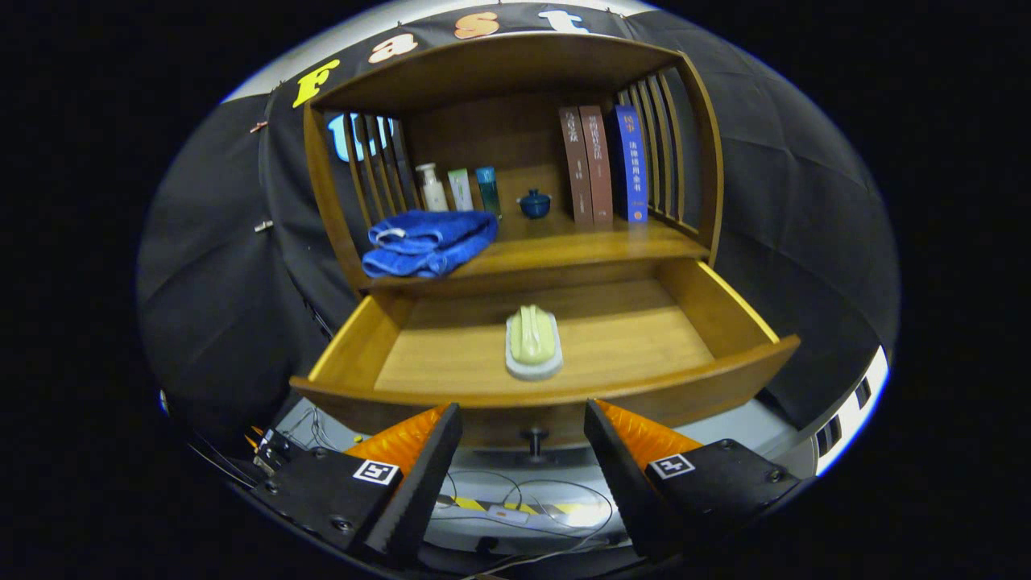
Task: Pull open the drawer, take out the items inside it, and place them on the countertop above the cabinet.
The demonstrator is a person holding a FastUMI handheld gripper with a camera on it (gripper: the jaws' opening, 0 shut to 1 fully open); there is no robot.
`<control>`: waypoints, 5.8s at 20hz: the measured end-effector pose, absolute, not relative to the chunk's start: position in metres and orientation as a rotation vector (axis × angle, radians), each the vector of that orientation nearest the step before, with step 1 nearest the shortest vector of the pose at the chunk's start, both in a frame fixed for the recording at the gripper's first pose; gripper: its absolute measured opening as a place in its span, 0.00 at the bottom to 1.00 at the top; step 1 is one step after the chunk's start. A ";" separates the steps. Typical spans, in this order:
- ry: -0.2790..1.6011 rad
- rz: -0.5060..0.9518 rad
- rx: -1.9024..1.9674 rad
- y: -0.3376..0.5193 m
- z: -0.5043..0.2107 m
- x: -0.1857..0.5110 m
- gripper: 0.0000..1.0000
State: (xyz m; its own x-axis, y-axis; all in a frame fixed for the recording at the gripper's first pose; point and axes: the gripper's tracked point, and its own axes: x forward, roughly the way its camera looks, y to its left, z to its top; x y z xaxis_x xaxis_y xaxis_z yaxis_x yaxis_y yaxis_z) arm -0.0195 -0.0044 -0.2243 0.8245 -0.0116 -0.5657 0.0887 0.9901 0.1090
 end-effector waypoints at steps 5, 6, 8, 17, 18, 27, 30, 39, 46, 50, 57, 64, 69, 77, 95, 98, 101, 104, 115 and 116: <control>0.645 -0.046 0.121 -0.007 -0.211 0.061 0.97; 0.674 -0.046 0.118 -0.008 -0.213 0.078 0.97; 0.744 -0.051 0.125 -0.009 -0.225 0.104 0.97; 1.069 -0.078 0.118 -0.018 -0.320 0.150 0.93; 1.091 -0.084 0.102 -0.021 -0.326 0.153 0.87; 1.183 -0.085 0.071 -0.025 -0.360 0.151 0.26; 1.195 -0.060 0.058 -0.022 -0.354 0.146 0.14; 1.017 0.004 0.109 -0.013 -0.285 0.099 0.14; 0.775 0.031 0.170 -0.013 -0.200 0.104 0.14; 0.747 0.032 0.182 -0.018 -0.184 0.146 0.14; 0.772 0.004 0.210 -0.032 -0.188 0.235 0.14; 0.804 -0.025 0.182 -0.046 -0.213 0.284 0.17; 0.808 -0.027 0.197 -0.046 -0.219 0.285 0.33; 0.688 -0.029 0.190 -0.045 -0.184 0.254 1.00; 0.173 -0.045 0.112 -0.005 -0.197 -0.044 0.99; 0.236 -0.051 0.110 -0.001 -0.244 -0.054 0.99; 0.296 -0.066 0.094 -0.005 -0.282 -0.050 0.99; 0.343 -0.088 0.105 -0.014 -0.305 -0.041 0.99; 0.363 -0.104 0.088 -0.021 -0.313 -0.026 0.99; 0.365 -0.104 0.092 -0.022 -0.313 -0.023 0.99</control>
State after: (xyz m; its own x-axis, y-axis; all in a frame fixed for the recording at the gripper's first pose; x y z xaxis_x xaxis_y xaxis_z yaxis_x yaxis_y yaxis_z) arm -0.0234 -0.0220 -0.3134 0.9290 -0.0849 -0.3601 0.1179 0.9905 0.0707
